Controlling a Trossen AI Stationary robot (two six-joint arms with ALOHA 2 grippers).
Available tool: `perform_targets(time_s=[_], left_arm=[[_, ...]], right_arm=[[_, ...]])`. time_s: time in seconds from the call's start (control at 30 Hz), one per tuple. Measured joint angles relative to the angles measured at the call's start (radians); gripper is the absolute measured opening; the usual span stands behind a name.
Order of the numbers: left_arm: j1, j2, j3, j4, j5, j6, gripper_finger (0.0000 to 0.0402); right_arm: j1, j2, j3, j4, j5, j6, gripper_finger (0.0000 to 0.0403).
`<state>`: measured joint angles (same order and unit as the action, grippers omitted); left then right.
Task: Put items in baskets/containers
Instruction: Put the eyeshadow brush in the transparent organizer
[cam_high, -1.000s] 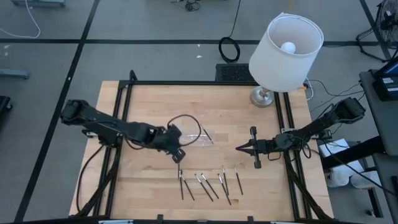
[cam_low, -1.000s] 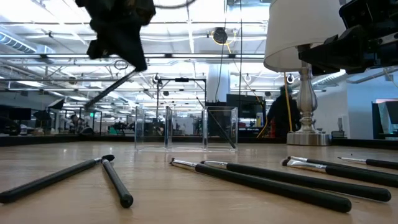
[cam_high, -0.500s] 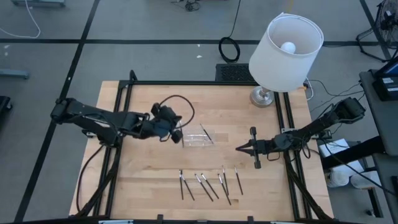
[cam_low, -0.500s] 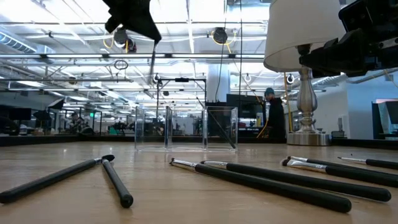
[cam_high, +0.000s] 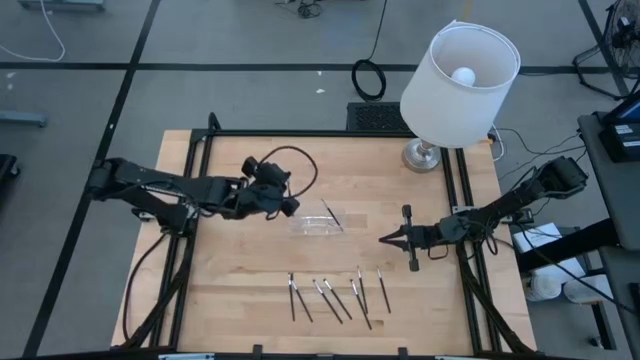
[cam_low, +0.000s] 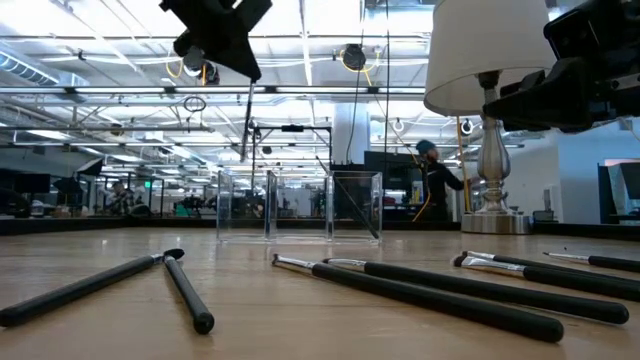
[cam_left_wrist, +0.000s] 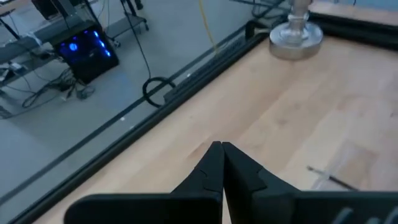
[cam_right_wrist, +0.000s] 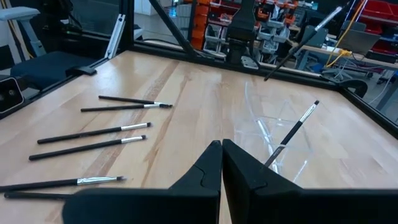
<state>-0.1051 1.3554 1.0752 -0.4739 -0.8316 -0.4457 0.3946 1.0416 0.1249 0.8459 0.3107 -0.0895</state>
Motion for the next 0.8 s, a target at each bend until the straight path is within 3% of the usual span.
perform_targets(time_s=[0.37, 0.8], left_arm=[[-0.058, 0.154, 0.000, 0.156, -0.168, 0.156, 0.0000], [-0.172, 0.301, 0.000, 0.199, -0.308, 0.100, 0.0000]], right_arm=[[0.000, 0.000, 0.000, -0.015, 0.001, -0.002, 0.0000], [0.000, 0.000, 0.000, -0.016, 0.002, -0.004, 0.0000]])
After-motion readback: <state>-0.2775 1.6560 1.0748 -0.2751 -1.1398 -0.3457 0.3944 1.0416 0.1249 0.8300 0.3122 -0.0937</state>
